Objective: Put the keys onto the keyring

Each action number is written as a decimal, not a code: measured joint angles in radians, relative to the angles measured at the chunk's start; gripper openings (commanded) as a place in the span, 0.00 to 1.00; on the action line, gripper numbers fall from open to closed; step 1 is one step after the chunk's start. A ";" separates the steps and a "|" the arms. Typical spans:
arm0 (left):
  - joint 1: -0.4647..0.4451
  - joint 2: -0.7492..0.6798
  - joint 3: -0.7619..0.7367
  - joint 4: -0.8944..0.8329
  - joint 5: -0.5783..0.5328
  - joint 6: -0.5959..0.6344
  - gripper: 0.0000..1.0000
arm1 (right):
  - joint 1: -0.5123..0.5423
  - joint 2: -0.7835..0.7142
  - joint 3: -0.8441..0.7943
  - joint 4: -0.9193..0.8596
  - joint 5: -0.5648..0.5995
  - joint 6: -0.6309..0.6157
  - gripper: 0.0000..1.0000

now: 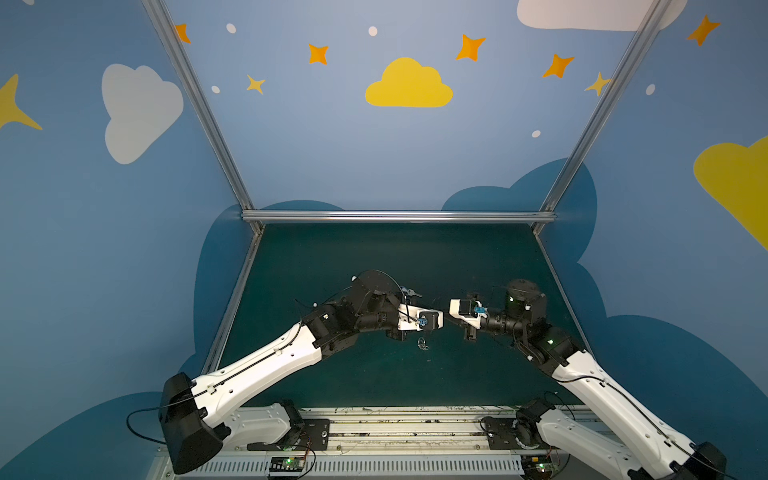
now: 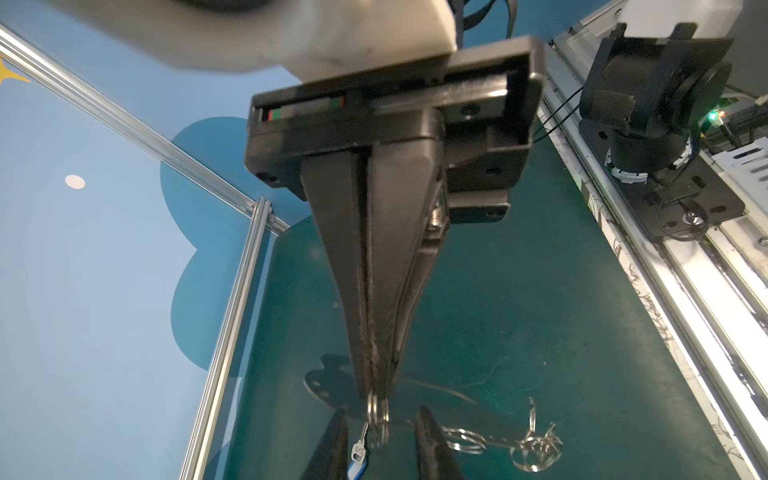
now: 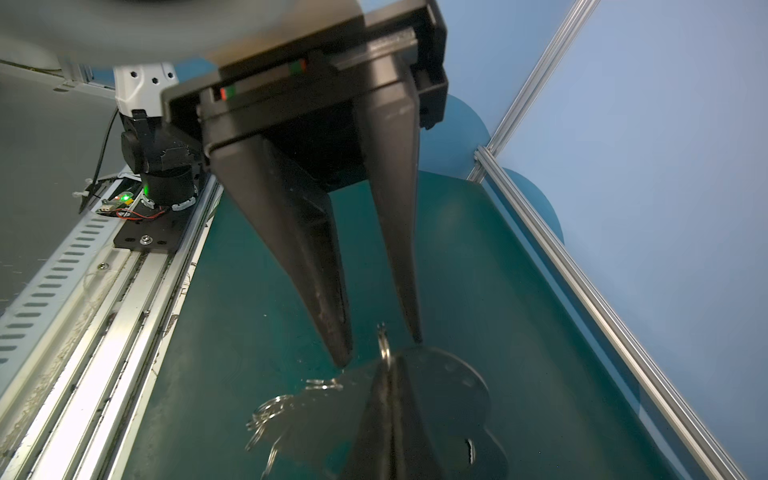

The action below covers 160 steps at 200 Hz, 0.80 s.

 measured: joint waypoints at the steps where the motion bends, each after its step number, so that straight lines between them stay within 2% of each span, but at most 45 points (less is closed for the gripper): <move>1: 0.000 0.000 0.000 0.000 0.000 0.000 0.29 | 0.000 0.000 0.000 0.000 0.000 0.000 0.00; 60: -0.001 0.022 0.026 -0.050 -0.053 0.012 0.24 | 0.000 0.000 0.000 0.000 0.002 0.012 0.00; 160: -0.001 0.045 0.034 -0.064 -0.053 0.013 0.14 | 0.009 0.011 0.017 -0.011 -0.003 0.012 0.00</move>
